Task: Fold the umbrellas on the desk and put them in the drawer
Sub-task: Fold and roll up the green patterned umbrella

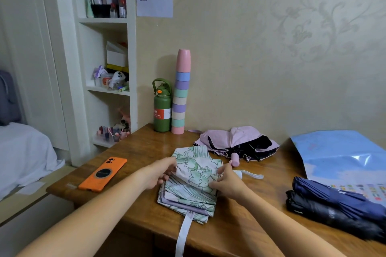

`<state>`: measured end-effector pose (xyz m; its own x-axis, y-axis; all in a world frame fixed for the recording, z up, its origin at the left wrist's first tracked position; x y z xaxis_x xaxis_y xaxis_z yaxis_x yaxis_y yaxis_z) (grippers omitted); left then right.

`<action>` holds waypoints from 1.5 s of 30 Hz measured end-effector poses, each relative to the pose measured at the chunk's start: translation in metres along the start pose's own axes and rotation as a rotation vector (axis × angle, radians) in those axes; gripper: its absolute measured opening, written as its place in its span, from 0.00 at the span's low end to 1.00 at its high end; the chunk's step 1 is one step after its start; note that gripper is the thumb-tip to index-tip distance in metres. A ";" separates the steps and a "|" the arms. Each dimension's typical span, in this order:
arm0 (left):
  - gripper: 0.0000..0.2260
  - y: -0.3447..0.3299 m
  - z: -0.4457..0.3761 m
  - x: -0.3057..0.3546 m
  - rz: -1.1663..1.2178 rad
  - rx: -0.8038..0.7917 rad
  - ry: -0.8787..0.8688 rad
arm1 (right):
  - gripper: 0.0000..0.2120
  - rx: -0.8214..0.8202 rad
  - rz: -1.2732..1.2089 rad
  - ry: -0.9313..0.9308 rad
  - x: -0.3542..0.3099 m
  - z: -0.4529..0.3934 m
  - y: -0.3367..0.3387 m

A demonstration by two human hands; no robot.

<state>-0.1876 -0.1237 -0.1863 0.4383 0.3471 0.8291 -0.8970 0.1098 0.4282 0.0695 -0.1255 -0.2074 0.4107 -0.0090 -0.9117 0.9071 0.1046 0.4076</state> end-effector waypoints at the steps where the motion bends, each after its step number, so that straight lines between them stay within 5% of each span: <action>1: 0.08 0.000 -0.001 -0.001 -0.004 0.013 -0.010 | 0.23 0.004 -0.032 -0.015 0.003 0.000 0.000; 11: 0.06 -0.006 -0.008 0.008 0.130 0.283 -0.220 | 0.25 -0.041 -0.118 -0.036 0.012 0.000 -0.001; 16: 0.12 -0.006 -0.008 0.007 -0.040 0.127 -0.251 | 0.23 -0.044 -0.100 -0.033 0.010 0.001 0.001; 21: 0.14 0.000 -0.005 0.005 -0.078 0.132 -0.214 | 0.22 -0.046 -0.101 -0.019 0.009 0.002 0.003; 30: 0.11 0.012 0.005 0.012 0.120 0.068 -0.330 | 0.15 -0.014 -0.358 0.121 0.003 0.007 0.005; 35: 0.24 0.009 0.002 0.003 -0.279 -0.095 -0.390 | 0.05 0.021 -0.353 0.284 -0.007 0.007 0.011; 45: 0.16 0.021 -0.004 0.003 0.121 0.143 -0.347 | 0.03 -0.035 -0.378 0.297 -0.012 0.012 0.010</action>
<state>-0.2054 -0.1171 -0.1764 0.3454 0.0118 0.9384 -0.9370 -0.0522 0.3455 0.0749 -0.1359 -0.1919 0.0039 0.2307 -0.9730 0.9822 0.1819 0.0471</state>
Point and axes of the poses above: each hand's wrist, its own z-axis away from the middle knuckle, its own y-axis out of the back of the hand, x = y × z, the point moved 3 cm from there along -z, towards the middle knuckle, and after that the axes turned 13 degrees about -z, right-handed, at the moved point
